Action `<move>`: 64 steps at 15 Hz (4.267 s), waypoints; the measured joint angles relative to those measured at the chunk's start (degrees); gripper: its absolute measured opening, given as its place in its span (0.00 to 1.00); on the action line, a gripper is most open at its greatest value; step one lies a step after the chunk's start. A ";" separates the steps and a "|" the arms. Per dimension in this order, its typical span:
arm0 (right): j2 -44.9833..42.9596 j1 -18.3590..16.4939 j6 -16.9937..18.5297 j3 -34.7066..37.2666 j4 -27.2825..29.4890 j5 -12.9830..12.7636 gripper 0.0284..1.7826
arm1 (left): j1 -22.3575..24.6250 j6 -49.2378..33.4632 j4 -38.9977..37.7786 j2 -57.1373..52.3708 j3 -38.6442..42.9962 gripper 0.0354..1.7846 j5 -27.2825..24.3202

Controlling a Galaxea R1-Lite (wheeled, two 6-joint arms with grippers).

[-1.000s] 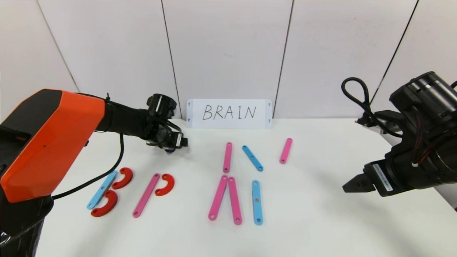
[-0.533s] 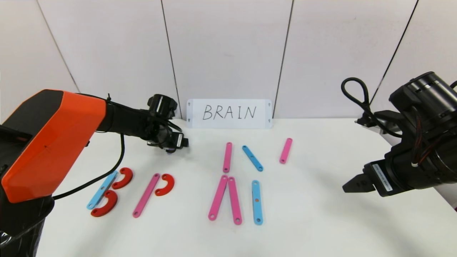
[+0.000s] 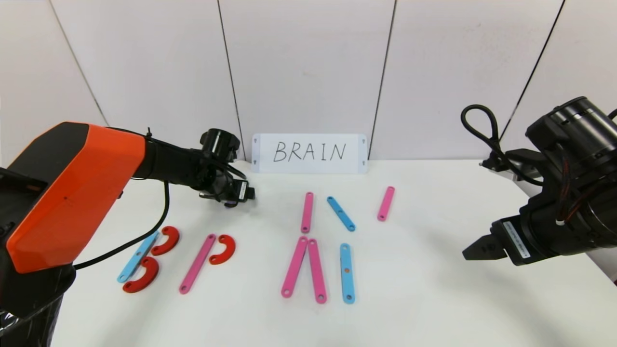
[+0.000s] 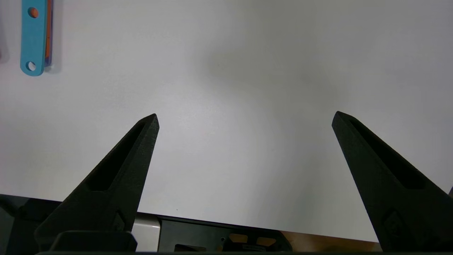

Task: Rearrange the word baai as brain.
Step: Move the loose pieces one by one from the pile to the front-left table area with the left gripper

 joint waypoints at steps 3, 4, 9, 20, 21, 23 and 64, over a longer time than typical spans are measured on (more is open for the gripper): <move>-0.05 0.00 -0.02 0.00 0.00 0.00 0.96 | -0.05 -0.07 -0.02 0.17 -0.22 0.84 -0.05; -0.05 0.00 0.00 0.00 0.00 0.00 0.96 | -0.05 -0.07 -0.02 0.20 -0.22 0.77 -0.02; -0.07 0.00 -0.02 -0.04 -0.04 -0.05 0.96 | -0.20 -0.07 -0.02 0.24 -0.11 0.27 0.11; -0.41 0.16 -0.05 -0.01 0.02 -0.02 0.96 | -2.43 -8.02 3.17 -3.23 0.05 0.13 3.39; -0.52 0.16 -0.05 0.00 0.00 0.00 0.96 | -3.13 -10.41 5.13 -4.24 0.13 0.13 4.45; -0.90 0.57 -0.02 0.02 0.07 -0.07 0.96 | -5.07 -17.20 11.41 -6.80 0.30 0.13 7.64; -3.57 5.97 -0.02 1.97 0.00 -0.24 0.96 | -21.69 -53.66 5.55 -30.07 46.54 0.13 15.96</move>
